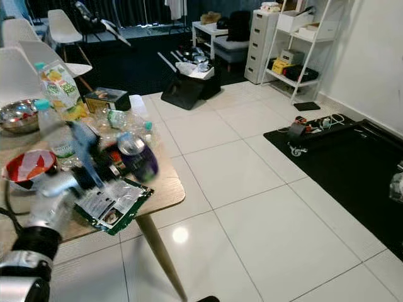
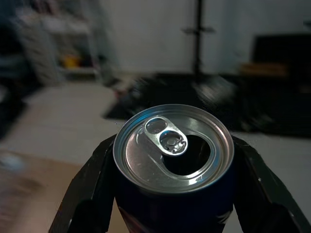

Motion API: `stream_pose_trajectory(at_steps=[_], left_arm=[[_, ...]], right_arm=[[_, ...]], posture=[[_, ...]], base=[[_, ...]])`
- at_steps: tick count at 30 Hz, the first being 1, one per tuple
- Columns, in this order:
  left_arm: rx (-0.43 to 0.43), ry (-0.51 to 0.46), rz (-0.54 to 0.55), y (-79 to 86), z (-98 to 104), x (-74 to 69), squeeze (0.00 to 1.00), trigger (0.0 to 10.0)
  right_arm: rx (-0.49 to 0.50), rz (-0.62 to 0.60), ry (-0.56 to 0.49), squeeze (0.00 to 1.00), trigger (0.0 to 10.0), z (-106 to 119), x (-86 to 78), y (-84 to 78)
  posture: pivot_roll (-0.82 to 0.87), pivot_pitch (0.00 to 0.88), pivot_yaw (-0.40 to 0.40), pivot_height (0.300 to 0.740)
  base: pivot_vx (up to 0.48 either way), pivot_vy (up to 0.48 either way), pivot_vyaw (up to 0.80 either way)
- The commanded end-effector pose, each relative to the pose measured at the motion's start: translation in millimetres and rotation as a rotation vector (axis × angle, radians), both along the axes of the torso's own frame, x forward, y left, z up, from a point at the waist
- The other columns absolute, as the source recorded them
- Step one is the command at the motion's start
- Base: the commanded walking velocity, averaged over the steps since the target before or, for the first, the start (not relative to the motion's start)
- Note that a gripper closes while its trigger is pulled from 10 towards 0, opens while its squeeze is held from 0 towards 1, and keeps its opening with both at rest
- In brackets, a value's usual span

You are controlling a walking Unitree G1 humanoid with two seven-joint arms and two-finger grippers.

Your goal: Restocking fridge

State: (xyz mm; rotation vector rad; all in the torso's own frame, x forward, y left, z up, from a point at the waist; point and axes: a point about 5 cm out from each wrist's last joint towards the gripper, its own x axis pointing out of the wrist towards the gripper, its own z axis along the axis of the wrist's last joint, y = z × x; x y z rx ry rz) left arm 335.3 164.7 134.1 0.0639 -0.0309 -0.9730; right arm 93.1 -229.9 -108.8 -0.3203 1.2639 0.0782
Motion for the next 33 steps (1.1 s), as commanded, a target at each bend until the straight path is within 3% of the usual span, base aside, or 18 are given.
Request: stream_pose_trajectory(at_steps=[1, 5, 9, 16, 25, 33], left_arm=[[0.052, 0.094, -0.033, -6.6, -25.5, -10.1, 0.0, 10.0], [0.074, 0.153, -0.045, -13.2, -43.9, -19.6, 0.0, 10.0], [0.058, 0.173, -0.037, -15.6, -46.6, -21.5, 0.0, 10.0], [0.035, 0.147, -0.048, -16.1, -37.1, -21.5, 0.0, 10.0], [-0.01, 0.063, -0.15, -33.7, -8.8, -23.1, 0.0, 10.0], [0.004, 0.063, -0.166, -37.6, -9.1, -25.5, 0.0, 10.0]], right_arm=[[0.004, -0.022, 0.005, 0.0, 10.0, 0.0, 0.1, -0.5], [0.009, -0.022, -0.006, 0.0, 10.0, 0.7, 3.7, 0.1], [0.01, -0.018, -0.009, 0.0, 10.0, 1.2, 5.9, 0.4], [0.008, -0.004, -0.007, 0.0, 10.0, 1.8, 9.2, 0.8], [0.009, -0.001, -0.01, 0.0, 10.0, 2.3, 10.6, 0.6], [0.01, -0.002, -0.01, 0.0, 10.0, 2.5, 11.2, 0.3]], posture=[[0.02, 0.0, 0.04, 0.74], [0.02, 0.0, 0.042, 0.74], [0.03, 0.0, 0.039, 0.74], [0.04, 0.0, 0.037, 0.74], [0.03, 0.0, 0.043, 0.74], [0.03, 0.0, 0.045, 0.74]], base=[[0.0, 0.0, 0.0], [0.0, 0.0, 0.0], [0.0, 0.0, 0.0], [-0.181, 0.0, 0.0], [-0.279, 0.0, 0.0], [-0.305, 0.0, 0.0]])
